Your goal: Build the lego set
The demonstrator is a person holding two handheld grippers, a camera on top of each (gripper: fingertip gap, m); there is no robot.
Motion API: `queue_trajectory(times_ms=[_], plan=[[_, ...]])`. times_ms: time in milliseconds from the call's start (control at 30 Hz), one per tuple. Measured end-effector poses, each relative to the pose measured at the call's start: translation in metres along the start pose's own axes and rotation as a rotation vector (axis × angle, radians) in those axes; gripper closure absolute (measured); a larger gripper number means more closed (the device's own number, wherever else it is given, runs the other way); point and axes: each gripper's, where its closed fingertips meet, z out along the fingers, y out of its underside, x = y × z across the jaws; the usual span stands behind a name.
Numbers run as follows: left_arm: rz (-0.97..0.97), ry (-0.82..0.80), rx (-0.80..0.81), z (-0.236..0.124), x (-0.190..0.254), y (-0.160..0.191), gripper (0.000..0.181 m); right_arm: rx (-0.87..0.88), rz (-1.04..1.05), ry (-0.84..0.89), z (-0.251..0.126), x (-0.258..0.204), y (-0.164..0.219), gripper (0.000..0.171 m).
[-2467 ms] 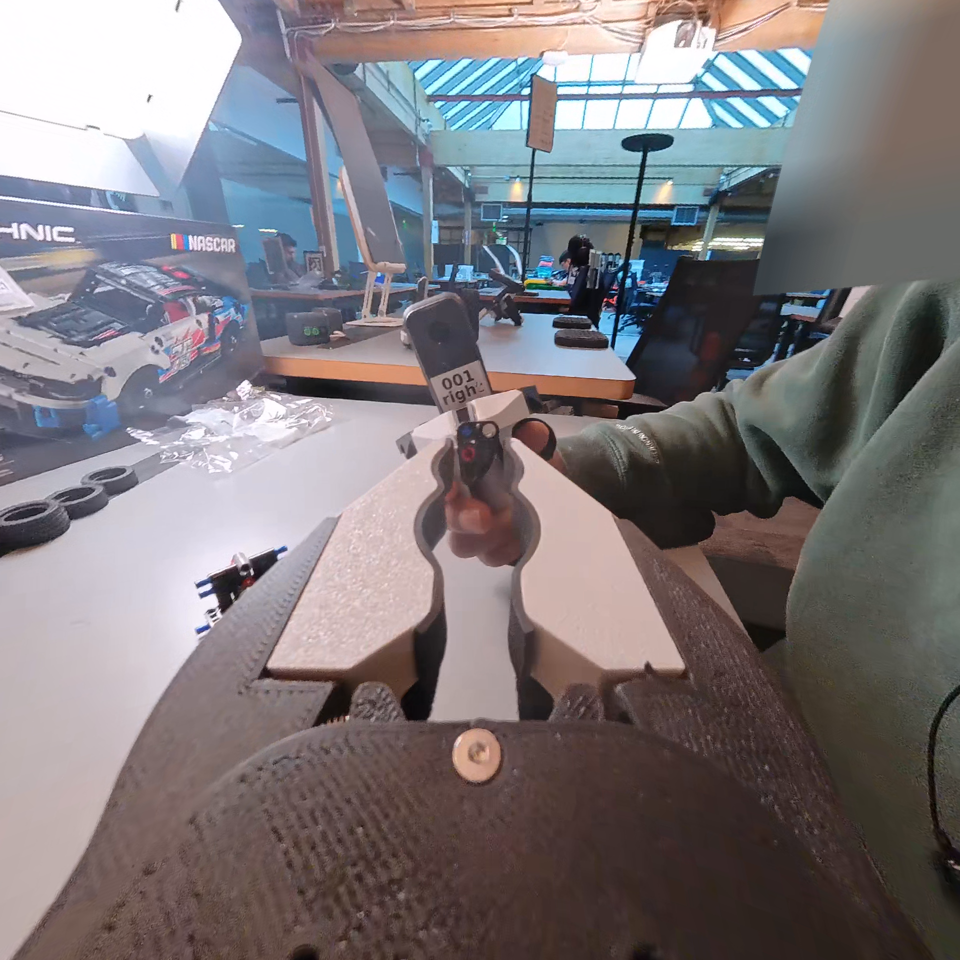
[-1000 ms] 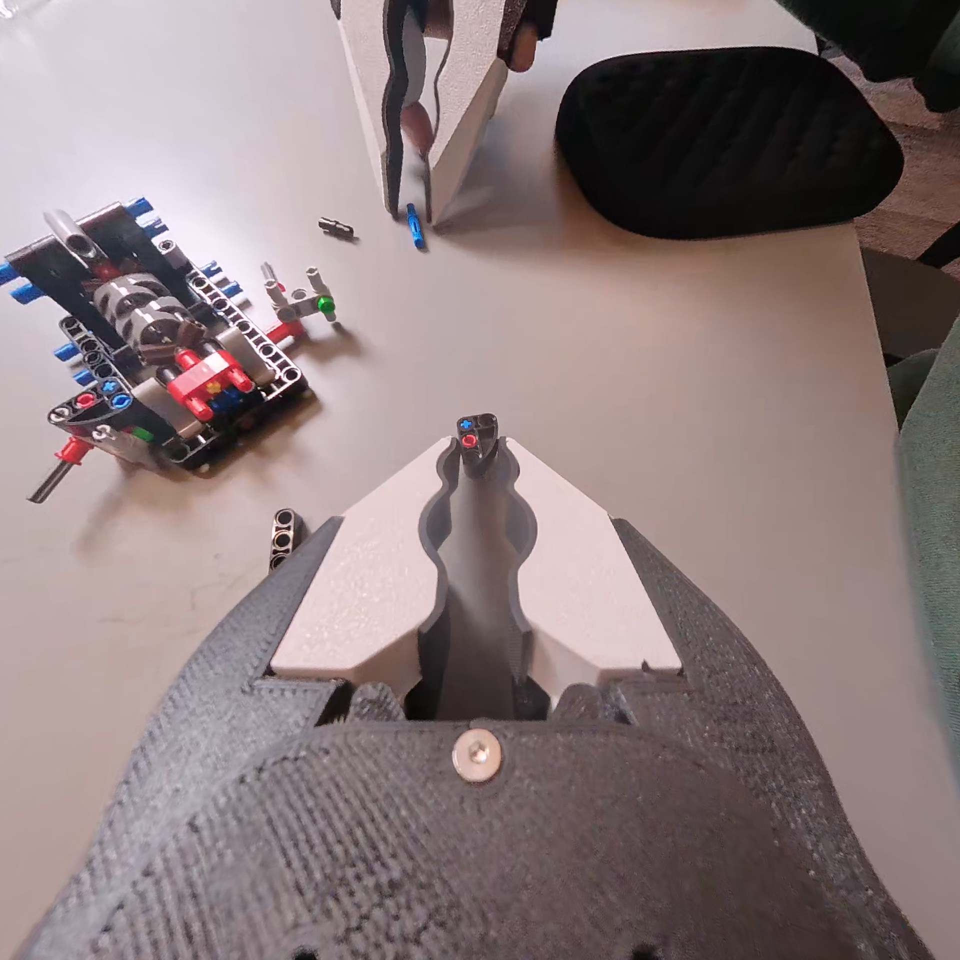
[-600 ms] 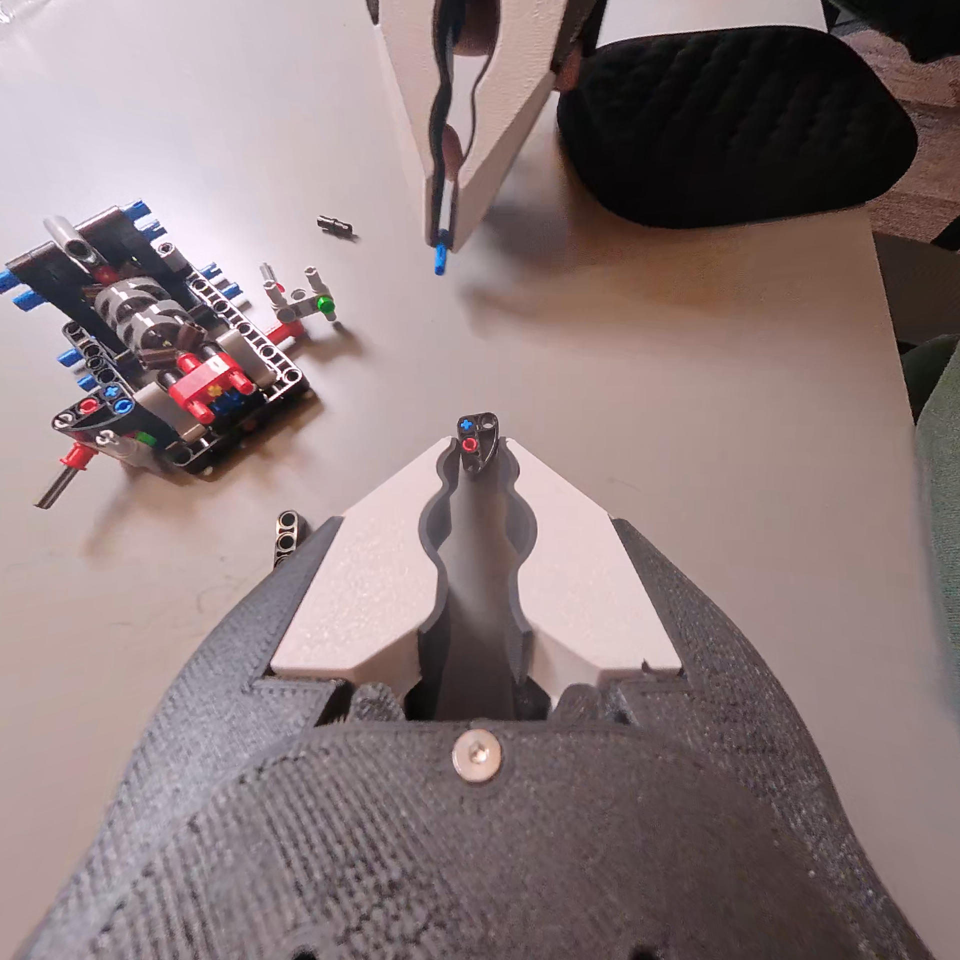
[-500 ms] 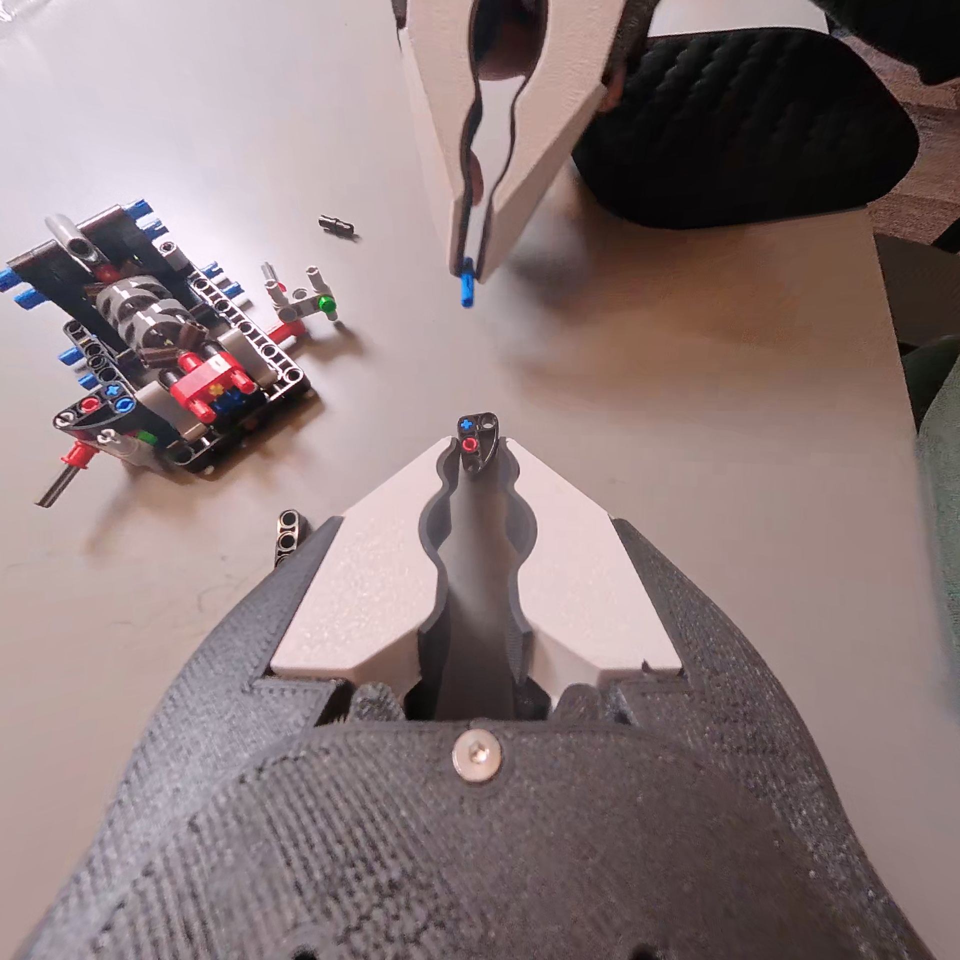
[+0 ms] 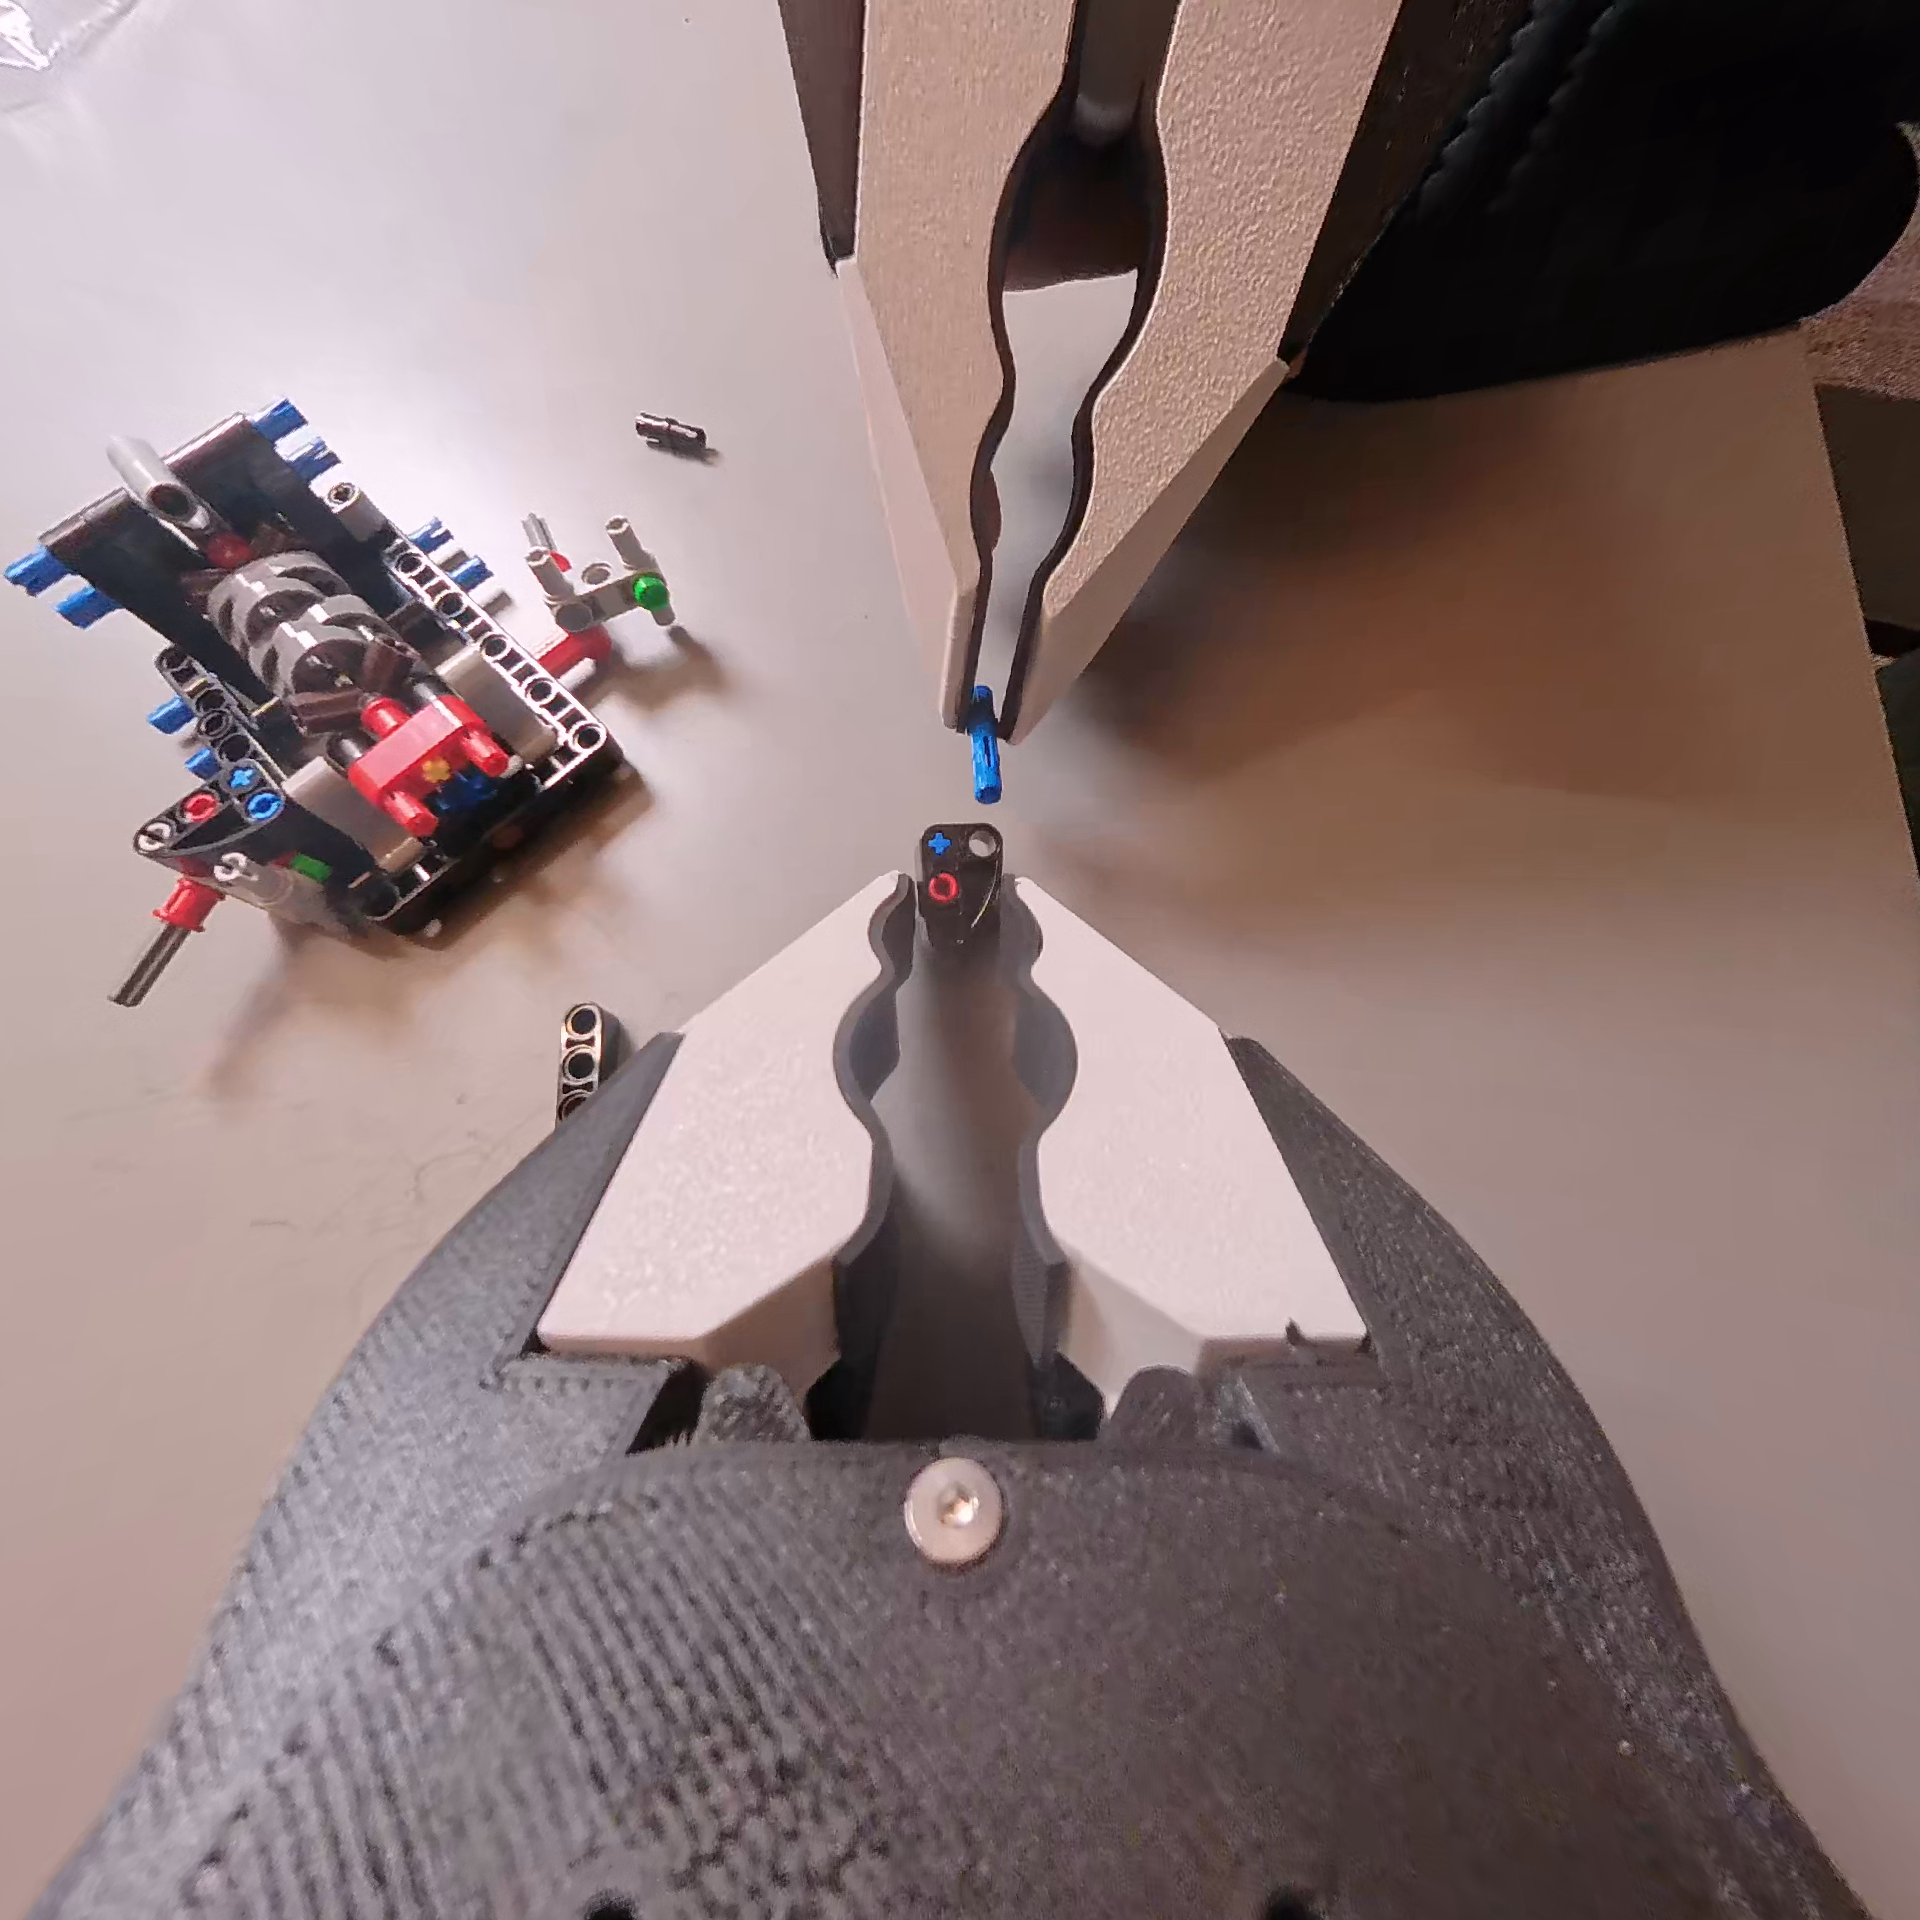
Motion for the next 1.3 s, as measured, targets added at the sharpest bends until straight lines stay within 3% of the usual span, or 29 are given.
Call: queue_trajectory(times_ms=[600, 800, 1000, 1300], plan=[[0.044, -0.022, 0.014, -0.004, -0.001, -0.001, 0.162, 0.071, 0.048, -0.020, 0.003, -0.006, -0.008, 0.168], [0.142, 0.003, 0.218, -0.028, 0.008, -0.034, 0.166, 0.251, 0.120, -0.030, -0.008, -0.001, -0.033, 0.169], [0.091, 0.034, 0.378, -0.045, 0.009, -0.057, 0.179, 0.379, 0.170, -0.073, -0.021, -0.002, -0.047, 0.169], [-0.023, 0.107, 0.397, -0.045, 0.010, -0.058, 0.179, 0.372, 0.151, -0.049, -0.014, -0.004, -0.048, 0.169]])
